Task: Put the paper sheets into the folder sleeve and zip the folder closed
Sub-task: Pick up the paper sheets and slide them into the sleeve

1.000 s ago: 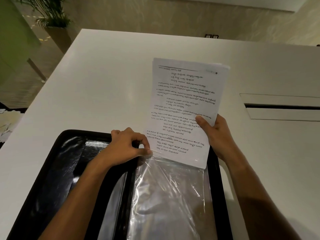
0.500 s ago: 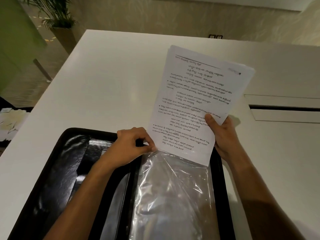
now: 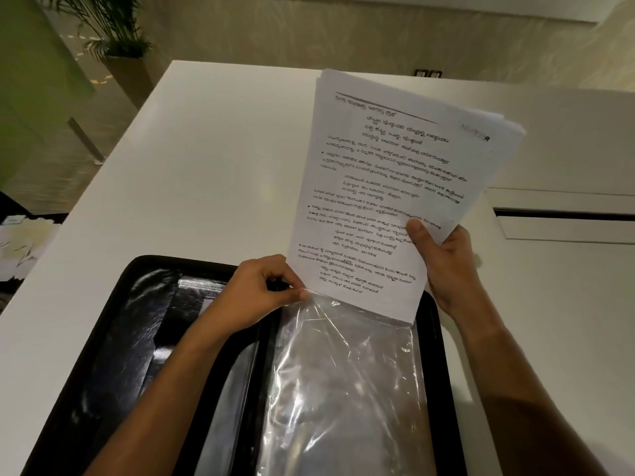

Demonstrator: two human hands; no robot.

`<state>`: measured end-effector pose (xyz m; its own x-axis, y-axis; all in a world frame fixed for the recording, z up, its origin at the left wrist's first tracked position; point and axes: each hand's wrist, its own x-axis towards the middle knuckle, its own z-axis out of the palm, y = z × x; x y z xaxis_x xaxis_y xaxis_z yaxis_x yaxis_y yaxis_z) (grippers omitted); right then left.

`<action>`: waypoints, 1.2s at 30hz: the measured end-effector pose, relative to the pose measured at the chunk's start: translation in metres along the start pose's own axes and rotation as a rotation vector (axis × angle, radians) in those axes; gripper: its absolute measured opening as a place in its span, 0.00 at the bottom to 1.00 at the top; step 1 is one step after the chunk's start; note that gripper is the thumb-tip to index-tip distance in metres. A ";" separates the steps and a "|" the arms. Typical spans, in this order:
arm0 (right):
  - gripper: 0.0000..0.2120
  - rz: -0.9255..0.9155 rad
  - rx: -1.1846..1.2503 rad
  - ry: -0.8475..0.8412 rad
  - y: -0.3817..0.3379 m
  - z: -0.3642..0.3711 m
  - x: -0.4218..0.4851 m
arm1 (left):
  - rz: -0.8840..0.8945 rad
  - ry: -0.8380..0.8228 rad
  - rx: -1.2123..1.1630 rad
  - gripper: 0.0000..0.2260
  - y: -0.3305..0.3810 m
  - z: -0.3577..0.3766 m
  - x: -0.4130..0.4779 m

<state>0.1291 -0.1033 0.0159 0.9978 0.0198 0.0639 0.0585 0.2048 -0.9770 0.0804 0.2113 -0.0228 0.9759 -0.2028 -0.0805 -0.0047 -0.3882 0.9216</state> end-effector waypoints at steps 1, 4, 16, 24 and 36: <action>0.11 -0.015 0.000 0.005 0.000 0.000 0.000 | -0.010 -0.021 0.010 0.06 0.001 -0.001 0.001; 0.13 -0.050 0.008 0.012 -0.001 0.000 -0.001 | -0.021 -0.037 0.026 0.06 0.002 -0.001 0.003; 0.17 0.013 0.032 -0.025 0.004 -0.011 0.009 | 0.039 0.032 0.009 0.07 0.001 0.006 0.002; 0.15 0.106 0.020 -0.048 0.016 -0.011 0.024 | 0.061 0.004 0.048 0.07 0.004 0.000 0.001; 0.12 0.086 -0.096 -0.083 0.011 -0.010 0.031 | -0.018 0.095 0.179 0.08 0.011 0.004 -0.002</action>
<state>0.1609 -0.1101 0.0050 0.9934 0.1145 -0.0082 -0.0202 0.1044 -0.9943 0.0780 0.2043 -0.0142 0.9924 -0.1115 -0.0522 -0.0173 -0.5462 0.8375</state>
